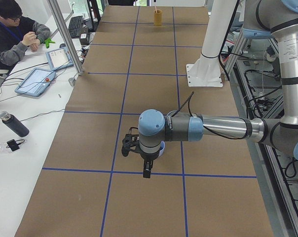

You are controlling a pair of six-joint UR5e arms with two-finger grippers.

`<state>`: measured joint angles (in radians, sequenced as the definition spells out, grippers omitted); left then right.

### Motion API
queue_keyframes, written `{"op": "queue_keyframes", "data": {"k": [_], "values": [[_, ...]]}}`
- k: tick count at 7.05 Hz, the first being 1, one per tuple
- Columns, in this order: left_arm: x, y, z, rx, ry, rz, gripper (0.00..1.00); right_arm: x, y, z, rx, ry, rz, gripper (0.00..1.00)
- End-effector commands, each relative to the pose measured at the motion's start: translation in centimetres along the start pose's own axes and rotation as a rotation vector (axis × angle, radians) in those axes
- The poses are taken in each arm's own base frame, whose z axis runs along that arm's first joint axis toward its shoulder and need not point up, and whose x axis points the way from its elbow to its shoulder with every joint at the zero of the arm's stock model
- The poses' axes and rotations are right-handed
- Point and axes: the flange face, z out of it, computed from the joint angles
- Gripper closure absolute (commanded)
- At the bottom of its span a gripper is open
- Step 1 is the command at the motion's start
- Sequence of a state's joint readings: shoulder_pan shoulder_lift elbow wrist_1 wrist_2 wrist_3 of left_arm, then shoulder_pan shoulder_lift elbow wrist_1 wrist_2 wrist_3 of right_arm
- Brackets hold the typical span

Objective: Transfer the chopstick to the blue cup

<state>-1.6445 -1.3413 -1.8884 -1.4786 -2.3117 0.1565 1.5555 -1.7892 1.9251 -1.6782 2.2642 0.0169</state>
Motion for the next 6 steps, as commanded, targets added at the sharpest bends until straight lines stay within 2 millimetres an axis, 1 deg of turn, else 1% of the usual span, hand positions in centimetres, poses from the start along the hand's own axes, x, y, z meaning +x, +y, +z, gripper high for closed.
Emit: {"op": "queue_keyframes", "data": {"k": [1,3,4,5,6], "values": [[0.1,-0.1,-0.1,0.003,0.000,0.001,0.01,0.0,0.0,0.0,0.000,0.000,0.000,0.00],[0.3,-0.4,-0.5,0.036,-0.006,0.030,0.01,-0.5,-0.1,-0.6,0.013,0.000,-0.011,0.00],[0.7,-1.0,-1.0,0.073,-0.013,0.059,0.01,-0.6,-0.3,-0.7,0.015,0.000,-0.011,0.00],[1.2,-1.7,-2.1,0.146,-0.023,0.114,0.01,-0.9,-0.4,-1.2,0.027,-0.002,-0.018,0.00],[1.7,-2.4,-2.8,0.219,-0.037,0.183,0.01,-2.1,-1.0,-2.6,0.061,-0.006,-0.035,0.00]]}}
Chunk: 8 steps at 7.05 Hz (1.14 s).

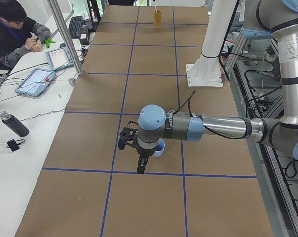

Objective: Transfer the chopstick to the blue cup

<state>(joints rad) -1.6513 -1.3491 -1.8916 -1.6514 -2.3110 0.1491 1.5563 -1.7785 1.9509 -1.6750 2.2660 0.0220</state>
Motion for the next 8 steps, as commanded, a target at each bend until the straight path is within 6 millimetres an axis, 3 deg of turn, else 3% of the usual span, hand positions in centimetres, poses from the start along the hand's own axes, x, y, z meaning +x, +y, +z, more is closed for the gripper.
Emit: {"op": "queue_keyframes", "data": {"k": [1,2,3,4,5,7,8], "values": [[1.1,-3.1,-1.8,0.195,-0.033,0.172,0.01,-2.0,-2.4,-2.6,0.079,0.001,-0.053,0.00],[0.5,-5.4,-1.4,0.221,-0.026,0.194,0.01,-1.8,-2.4,-3.4,0.105,-0.016,-0.047,0.00],[0.6,-5.1,-0.9,0.218,0.034,0.154,0.01,-0.9,-0.5,-4.2,0.128,-0.058,-0.038,0.00],[0.9,-4.8,-0.7,0.216,0.078,0.162,0.01,-1.3,0.1,-4.5,0.207,-0.082,-0.140,0.00],[1.7,-4.6,-1.4,0.261,0.080,0.180,0.01,-1.7,-0.2,-4.9,0.242,-0.095,-0.097,0.00],[4.5,-4.1,0.5,0.216,0.218,0.074,0.01,-5.3,-1.1,-3.8,0.225,-0.142,0.024,0.00],[5.0,-1.7,2.6,0.183,0.233,0.080,0.01,-7.9,-1.3,-3.5,0.211,-0.147,0.066,0.00]]}}
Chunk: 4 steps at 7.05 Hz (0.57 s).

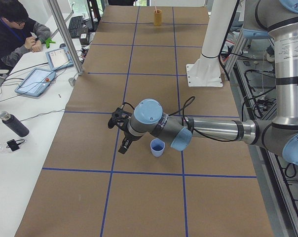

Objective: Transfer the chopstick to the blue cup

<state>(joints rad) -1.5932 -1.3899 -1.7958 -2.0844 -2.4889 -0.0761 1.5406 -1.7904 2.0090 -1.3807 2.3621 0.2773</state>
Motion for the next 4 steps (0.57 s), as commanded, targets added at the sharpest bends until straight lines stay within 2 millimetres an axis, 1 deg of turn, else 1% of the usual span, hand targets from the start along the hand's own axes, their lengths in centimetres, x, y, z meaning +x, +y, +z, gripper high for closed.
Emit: {"op": "queue_keyframes", "data": {"k": [1,2,4], "values": [[1.7,5.3,3.5,-0.086,0.064,-0.078,0.01,-4.5,0.0,1.4,-0.015,0.007,0.089,0.00],[2.0,7.3,5.4,-0.126,-0.002,-0.080,0.01,-4.7,0.2,1.9,-0.025,0.011,0.092,0.00],[2.5,10.1,7.3,-0.189,-0.020,-0.067,0.01,-4.6,0.4,1.9,-0.024,0.012,0.091,0.00]]}}
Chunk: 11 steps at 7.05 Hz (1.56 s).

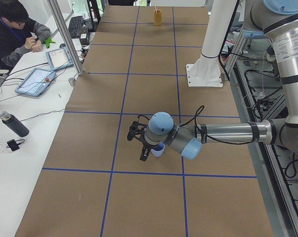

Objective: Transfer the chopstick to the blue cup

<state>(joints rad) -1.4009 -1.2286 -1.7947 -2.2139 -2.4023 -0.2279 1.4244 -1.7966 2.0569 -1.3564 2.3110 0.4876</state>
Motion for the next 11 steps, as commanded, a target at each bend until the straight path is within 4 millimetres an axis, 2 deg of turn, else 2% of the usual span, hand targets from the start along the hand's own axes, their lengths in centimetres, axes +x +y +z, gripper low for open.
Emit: {"op": "queue_keyframes", "data": {"k": [1,4,5,7,8,9,10,11], "values": [[1.2,1.9,2.7,-0.076,0.002,0.013,0.02,0.0,0.2,0.1,-0.001,0.001,0.000,0.00],[3.0,2.0,6.0,-0.139,-0.028,0.044,0.04,0.8,1.2,0.4,0.009,-0.004,-0.010,0.00],[2.6,2.0,6.6,-0.149,-0.031,0.044,0.13,0.8,1.2,0.4,0.009,-0.004,-0.010,0.00],[3.6,1.6,7.9,-0.171,-0.018,0.069,0.37,0.8,1.2,0.4,0.009,-0.004,-0.010,0.00],[4.0,1.3,8.7,-0.182,-0.012,0.083,0.46,0.9,1.2,0.4,0.008,-0.003,-0.009,0.00],[4.4,0.7,9.6,-0.190,-0.006,0.096,0.63,0.9,1.3,0.4,0.007,-0.003,-0.008,0.00],[4.5,0.1,10.1,-0.189,-0.004,0.103,0.85,0.9,1.3,0.4,0.007,-0.003,-0.008,0.00],[4.6,0.2,10.0,-0.186,0.000,0.109,1.00,0.9,1.3,0.4,0.007,-0.003,-0.008,0.00]]}}
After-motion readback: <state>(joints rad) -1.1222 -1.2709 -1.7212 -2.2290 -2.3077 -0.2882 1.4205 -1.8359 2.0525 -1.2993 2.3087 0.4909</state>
